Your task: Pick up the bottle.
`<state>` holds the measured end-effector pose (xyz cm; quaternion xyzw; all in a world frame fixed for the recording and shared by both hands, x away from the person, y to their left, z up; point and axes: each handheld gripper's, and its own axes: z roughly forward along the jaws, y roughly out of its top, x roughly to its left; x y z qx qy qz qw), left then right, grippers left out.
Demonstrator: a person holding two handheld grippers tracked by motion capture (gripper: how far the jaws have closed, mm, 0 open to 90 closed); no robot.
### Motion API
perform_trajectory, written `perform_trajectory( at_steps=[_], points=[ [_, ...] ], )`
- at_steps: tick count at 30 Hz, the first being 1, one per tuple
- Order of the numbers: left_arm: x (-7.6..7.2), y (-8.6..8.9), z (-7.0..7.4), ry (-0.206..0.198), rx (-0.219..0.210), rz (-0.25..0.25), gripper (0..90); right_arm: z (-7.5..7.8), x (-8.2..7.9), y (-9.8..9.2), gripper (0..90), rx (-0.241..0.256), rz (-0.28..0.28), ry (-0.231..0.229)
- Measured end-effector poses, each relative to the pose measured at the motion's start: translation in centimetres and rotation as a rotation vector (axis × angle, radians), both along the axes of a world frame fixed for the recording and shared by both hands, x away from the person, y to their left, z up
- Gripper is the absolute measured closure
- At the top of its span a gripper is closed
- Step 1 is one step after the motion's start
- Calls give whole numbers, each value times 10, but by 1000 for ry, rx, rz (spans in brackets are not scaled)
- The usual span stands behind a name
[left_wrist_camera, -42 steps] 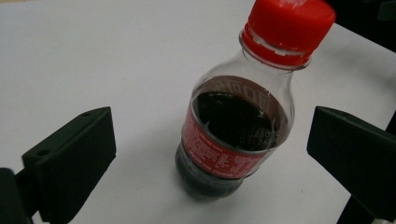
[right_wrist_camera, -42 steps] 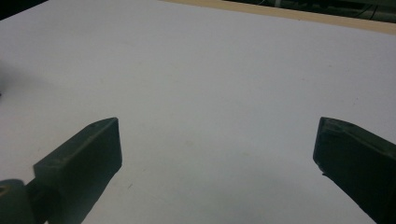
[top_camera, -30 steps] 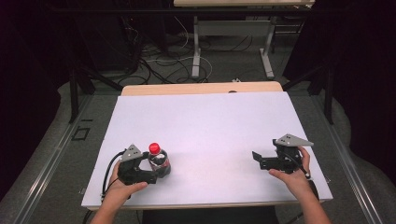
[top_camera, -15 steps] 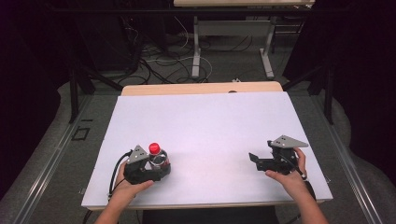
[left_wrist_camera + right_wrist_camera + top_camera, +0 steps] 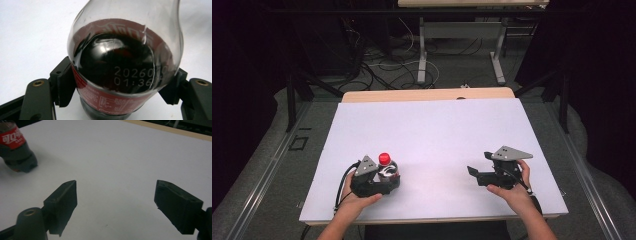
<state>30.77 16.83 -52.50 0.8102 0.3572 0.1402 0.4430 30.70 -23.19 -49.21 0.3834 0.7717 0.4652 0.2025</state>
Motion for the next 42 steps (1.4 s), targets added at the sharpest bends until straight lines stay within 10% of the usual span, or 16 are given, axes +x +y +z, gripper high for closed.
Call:
perform_trajectory(
  at_steps=[24, 42],
  points=[
    [2, -81, 13, -20, 14, -133, 285, 52, -10, 73, 360, 104, 207, -52],
    [-9, -99, 11, -26, 40, -199, 286, 56, -15, 106, 480, 116, 279, -45]
  ],
)
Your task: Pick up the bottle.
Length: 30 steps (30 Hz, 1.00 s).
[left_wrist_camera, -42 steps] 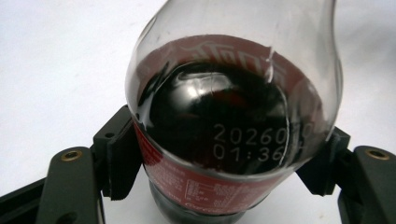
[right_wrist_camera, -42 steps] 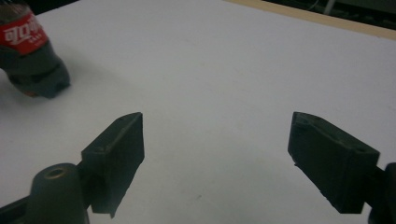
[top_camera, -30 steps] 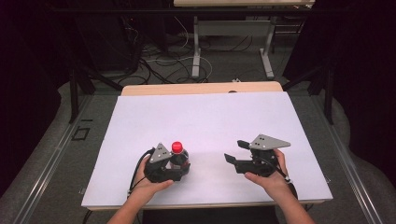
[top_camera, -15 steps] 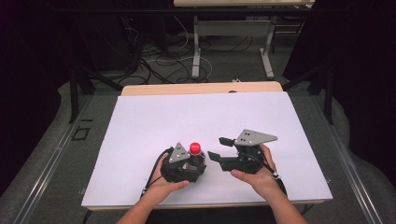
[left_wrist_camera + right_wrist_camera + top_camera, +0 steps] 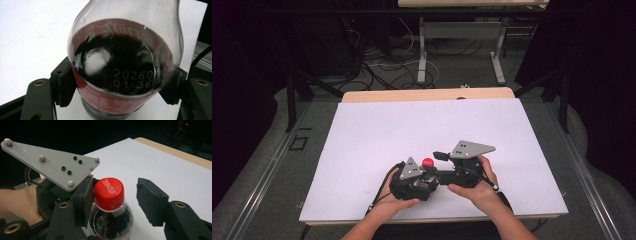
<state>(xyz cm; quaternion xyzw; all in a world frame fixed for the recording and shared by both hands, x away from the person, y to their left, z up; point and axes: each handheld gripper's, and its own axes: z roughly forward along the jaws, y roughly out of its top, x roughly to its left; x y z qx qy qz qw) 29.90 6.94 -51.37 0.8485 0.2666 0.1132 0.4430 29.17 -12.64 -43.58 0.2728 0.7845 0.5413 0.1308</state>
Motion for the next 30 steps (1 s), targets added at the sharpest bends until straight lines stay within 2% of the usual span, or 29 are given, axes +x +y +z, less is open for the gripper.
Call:
perform_trajectory(
  at_steps=[1, 3, 4, 5, 8, 10, 12, 13, 14, 15, 16, 17, 21, 24, 26, 28, 30],
  points=[
    [0, 0, 0, -1, 1, 0, 286, 0, 0, 0, 488, -16, 6, -11],
    [-1, -1, 0, 6, 1, -10, 285, -1, -1, 4, 504, -10, 5, -11],
    [-2, -1, 0, 7, -1, -11, 286, -1, -1, 5, 509, -22, 13, -14],
    [-2, -2, -1, -5, -8, -6, 286, -2, -1, 6, 523, -32, 11, -26],
    [-5, -2, 1, 11, 4, -22, 286, -3, -2, 7, 600, -41, 24, -19],
    [-6, -1, 1, 13, -4, -29, 287, -2, -2, 7, 604, -40, 36, -22],
    [-6, 0, 1, -5, 4, -37, 287, -2, -2, 6, 607, -43, 47, -18],
    [-6, 0, 2, 6, 11, -47, 288, -1, -1, 5, 608, -39, 58, -19],
    [-7, 0, 1, -6, 3, -38, 288, -1, 0, 5, 608, -39, 73, -10],
    [-8, 0, 2, -2, 5, -43, 288, 0, 0, 3, 609, -52, 85, 2],
    [-8, 1, 3, 11, 13, -49, 289, 0, 2, 3, 610, -46, 99, -7],
    [-9, 0, 1, 6, -2, -51, 289, 1, 3, 3, 611, -51, 118, -5],
    [-10, 1, 3, 15, 3, -69, 289, 4, 11, 0, 612, -75, 226, -7],
    [-11, 2, 3, 0, -15, -88, 290, 7, 17, -2, 614, -93, 313, -2],
    [-12, 3, 5, 23, -24, -113, 290, 9, 22, -3, 614, -95, 384, 0],
    [-13, 4, 6, 16, -20, -146, 289, 12, 27, -4, 614, -101, 453, -9],
    [-15, 3, 6, 26, -35, -171, 289, 13, 30, -4, 615, -103, 530, -11]
  ],
)
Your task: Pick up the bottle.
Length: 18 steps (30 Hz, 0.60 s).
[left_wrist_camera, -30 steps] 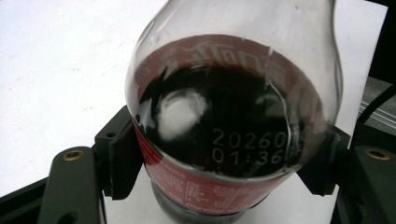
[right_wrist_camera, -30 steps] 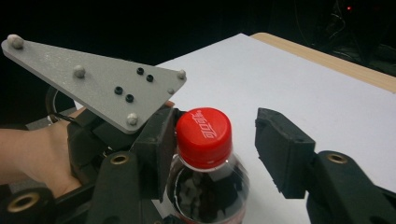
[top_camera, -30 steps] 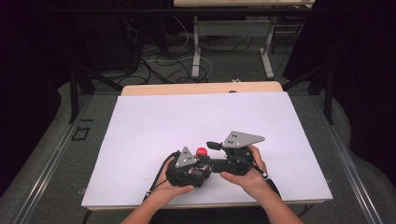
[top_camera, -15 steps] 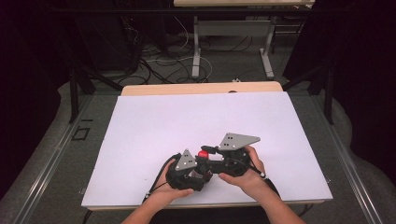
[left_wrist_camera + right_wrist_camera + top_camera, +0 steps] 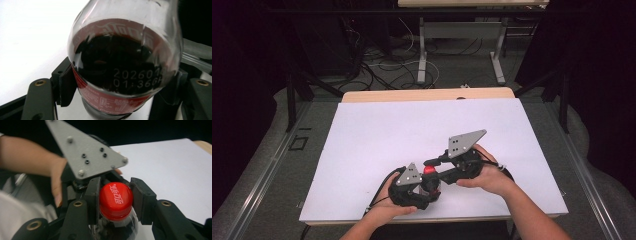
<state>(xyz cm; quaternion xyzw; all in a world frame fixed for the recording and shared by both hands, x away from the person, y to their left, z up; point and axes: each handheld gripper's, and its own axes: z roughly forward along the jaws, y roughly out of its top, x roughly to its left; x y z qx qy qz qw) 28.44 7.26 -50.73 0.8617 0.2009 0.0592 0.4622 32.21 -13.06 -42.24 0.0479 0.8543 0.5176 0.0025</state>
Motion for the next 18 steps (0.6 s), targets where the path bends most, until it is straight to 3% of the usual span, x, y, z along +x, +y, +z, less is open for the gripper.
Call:
perform_trajectory(
  at_steps=[4, 8, 14, 16, 18],
  points=[
    [-3, -1, 2, -6, -13, -66, 289, 3, 6, -1, 614, 4, 144, -7],
    [-4, -1, 3, -11, -15, -98, 288, 5, 7, -2, 614, 2, 213, -15],
    [-4, -1, 4, -29, -5, -75, 288, 6, 5, -3, 611, 2, 194, -16],
    [-4, -1, 6, -13, -15, -45, 288, 7, 5, -4, 606, 4, 158, -4],
    [-3, -1, 7, -18, -4, -6, 288, 8, 4, -6, 545, 35, 102, -1]
  ],
)
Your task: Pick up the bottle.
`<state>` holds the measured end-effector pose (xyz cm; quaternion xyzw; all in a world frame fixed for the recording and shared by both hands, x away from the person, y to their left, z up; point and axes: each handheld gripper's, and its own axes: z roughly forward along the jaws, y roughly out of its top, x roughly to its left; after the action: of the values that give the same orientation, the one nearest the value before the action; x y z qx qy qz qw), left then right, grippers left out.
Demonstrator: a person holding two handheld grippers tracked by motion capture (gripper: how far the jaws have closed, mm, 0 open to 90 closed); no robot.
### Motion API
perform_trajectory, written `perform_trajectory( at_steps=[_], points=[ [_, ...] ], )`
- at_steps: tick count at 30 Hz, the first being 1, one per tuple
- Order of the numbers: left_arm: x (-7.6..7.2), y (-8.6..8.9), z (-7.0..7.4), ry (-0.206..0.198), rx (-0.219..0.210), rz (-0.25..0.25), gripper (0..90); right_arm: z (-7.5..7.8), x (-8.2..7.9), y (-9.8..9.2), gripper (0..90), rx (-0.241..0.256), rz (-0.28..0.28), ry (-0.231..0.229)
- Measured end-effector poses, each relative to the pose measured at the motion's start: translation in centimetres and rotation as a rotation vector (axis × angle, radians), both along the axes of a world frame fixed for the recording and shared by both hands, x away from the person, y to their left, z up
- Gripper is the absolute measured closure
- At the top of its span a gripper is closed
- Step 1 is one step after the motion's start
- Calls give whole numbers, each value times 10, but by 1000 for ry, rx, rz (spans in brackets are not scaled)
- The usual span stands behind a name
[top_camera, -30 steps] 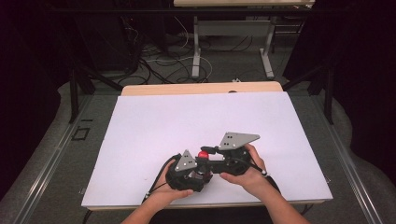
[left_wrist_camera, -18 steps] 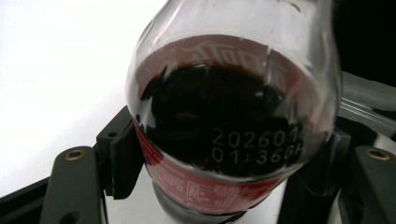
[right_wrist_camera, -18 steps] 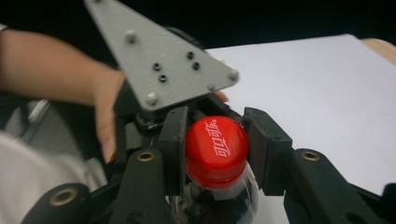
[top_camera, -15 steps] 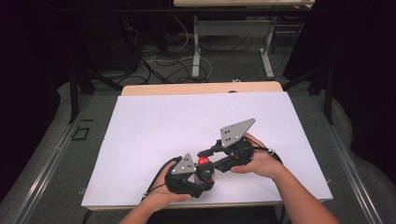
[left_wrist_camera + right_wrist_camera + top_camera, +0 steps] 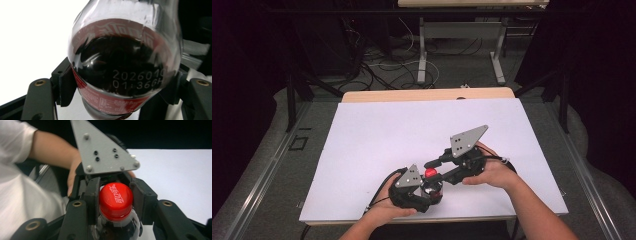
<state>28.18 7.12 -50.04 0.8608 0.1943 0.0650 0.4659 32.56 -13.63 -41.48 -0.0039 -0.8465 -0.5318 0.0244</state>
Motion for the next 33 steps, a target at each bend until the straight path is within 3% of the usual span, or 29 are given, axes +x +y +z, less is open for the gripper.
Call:
perform_trajectory(
  at_steps=[2, 3, 4, 5, 6, 12, 16, 18, 24, 29, 33],
  points=[
    [1, 1, 0, 6, 7, 32, 287, 4, -3, -4, 489, 53, -42, 17],
    [1, 1, 0, 6, 7, 32, 287, 4, -3, -4, 489, 53, -42, 17],
    [2, 2, 0, 13, 13, 64, 287, 8, -8, -7, 478, 87, -133, 6],
    [2, 2, 0, 13, 13, 64, 287, 8, -8, -7, 478, 87, -133, 6],
    [3, 2, 1, 13, 20, 84, 287, 12, -13, -9, 448, 96, -223, 0],
    [1, 0, 1, -2, 9, 151, 287, 14, -34, -4, 428, 53, -475, -47],
    [0, -2, 0, 0, 24, 159, 288, 10, -44, 3, 432, 50, -593, -20],
    [-1, -4, -2, 3, 15, 173, 287, 8, -48, 6, 455, 44, -624, -3],
    [-1, -5, -3, 1, 27, 182, 287, -3, -54, 16, 487, 45, -677, -11],
    [-2, -7, -4, 3, 25, 179, 288, -8, -54, 18, 556, 40, -692, 16],
    [-2, -7, -4, 6, 24, 176, 288, -10, -58, 22, 606, 35, -709, -12]
  ],
)
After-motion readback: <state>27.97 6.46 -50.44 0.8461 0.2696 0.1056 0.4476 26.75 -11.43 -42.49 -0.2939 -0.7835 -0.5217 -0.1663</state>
